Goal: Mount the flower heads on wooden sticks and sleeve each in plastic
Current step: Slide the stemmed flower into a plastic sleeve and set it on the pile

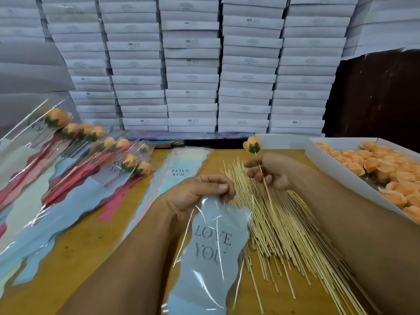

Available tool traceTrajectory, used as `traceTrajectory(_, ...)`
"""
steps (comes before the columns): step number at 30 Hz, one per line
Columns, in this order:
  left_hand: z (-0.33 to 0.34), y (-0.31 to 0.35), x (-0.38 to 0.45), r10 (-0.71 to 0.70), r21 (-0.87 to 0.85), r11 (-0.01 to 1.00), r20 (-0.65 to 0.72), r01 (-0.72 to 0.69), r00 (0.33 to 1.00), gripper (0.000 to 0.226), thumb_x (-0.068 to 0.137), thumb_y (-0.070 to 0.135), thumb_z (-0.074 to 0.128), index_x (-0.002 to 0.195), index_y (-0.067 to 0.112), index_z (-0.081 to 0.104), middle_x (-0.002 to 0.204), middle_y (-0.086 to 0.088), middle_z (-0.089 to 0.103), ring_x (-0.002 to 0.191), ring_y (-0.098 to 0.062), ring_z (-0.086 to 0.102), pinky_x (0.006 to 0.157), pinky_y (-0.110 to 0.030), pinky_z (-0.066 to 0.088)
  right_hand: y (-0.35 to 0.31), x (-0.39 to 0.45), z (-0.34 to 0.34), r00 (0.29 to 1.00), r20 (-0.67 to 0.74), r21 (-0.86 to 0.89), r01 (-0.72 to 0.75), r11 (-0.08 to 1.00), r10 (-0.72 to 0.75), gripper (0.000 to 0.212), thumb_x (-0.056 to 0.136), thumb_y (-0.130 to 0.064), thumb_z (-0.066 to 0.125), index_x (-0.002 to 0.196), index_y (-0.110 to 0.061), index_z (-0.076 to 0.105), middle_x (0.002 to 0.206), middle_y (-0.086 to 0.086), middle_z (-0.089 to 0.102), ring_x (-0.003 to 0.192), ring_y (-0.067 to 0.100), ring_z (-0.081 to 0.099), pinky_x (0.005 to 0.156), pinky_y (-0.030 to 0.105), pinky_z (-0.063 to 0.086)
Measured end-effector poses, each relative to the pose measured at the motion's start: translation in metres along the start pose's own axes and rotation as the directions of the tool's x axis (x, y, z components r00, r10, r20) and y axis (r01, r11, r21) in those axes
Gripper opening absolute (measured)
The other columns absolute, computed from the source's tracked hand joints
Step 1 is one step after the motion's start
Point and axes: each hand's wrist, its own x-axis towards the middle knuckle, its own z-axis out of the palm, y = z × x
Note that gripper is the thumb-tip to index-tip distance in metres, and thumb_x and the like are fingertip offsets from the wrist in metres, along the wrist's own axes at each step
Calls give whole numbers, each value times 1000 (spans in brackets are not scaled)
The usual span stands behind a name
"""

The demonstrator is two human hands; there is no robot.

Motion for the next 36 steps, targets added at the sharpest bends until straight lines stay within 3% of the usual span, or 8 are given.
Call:
traceTrajectory(4,0,-1,-3,-90,-34,995,154,96,984,18,81,26,78,88,11,71,82,-8,64,80,-21,56,80,-36,44,-15,23,6,995,-86,-15,42,999,-43,25,106,-12,41,123,-8,58,66,8,64,34,4,41,28,15,25)
traceTrajectory(7,2,-1,-4,-125,-37,990,247,138,961,12,88,21,72,93,10,69,85,-10,68,81,-20,66,81,-31,53,-24,40,13,985,-161,34,70,997,-64,29,107,-13,38,129,-12,55,76,8,57,30,4,37,28,15,20)
traceTrajectory(11,3,-1,-5,-165,-34,983,286,182,944,12,95,12,56,95,10,67,88,-13,70,84,-24,69,81,-33,55,-35,54,15,959,-271,77,112,991,-88,34,105,-9,34,132,-13,55,77,8,58,32,5,36,31,14,19)
traceTrajectory(15,5,1,-4,-168,-34,982,308,187,937,9,92,16,62,96,10,67,89,-14,70,85,-25,69,82,-36,55,-39,54,21,939,-323,87,151,985,-116,37,104,-5,31,132,-15,52,73,9,60,39,7,38,33,16,21)
traceTrajectory(22,4,0,-3,-155,-34,985,223,167,962,16,96,9,51,96,9,66,92,-19,68,90,-32,66,85,-40,52,-27,34,37,971,-219,155,129,980,-93,30,106,-11,33,127,-16,54,75,9,58,35,6,41,31,16,23)
traceTrajectory(27,3,-2,0,-129,-38,990,132,135,983,12,96,11,54,97,8,65,92,-23,65,90,-35,62,87,-43,49,-12,4,37,987,-115,248,136,959,-110,25,104,-9,42,124,-7,57,55,8,65,39,10,53,33,16,36)
traceTrajectory(30,3,-1,1,-117,-73,989,138,128,983,10,95,13,57,98,8,65,92,-23,67,88,-33,67,84,-39,55,-2,-16,34,991,-56,303,131,944,-119,23,102,-9,47,118,-2,62,56,7,67,43,14,60,34,18,40)
traceTrajectory(36,2,-3,6,-65,-51,997,24,66,998,10,94,14,61,99,7,67,102,-22,67,92,-31,65,86,-39,53,19,-40,35,992,19,109,125,986,-127,25,101,-23,53,107,-15,76,81,2,75,74,17,60,61,29,45)
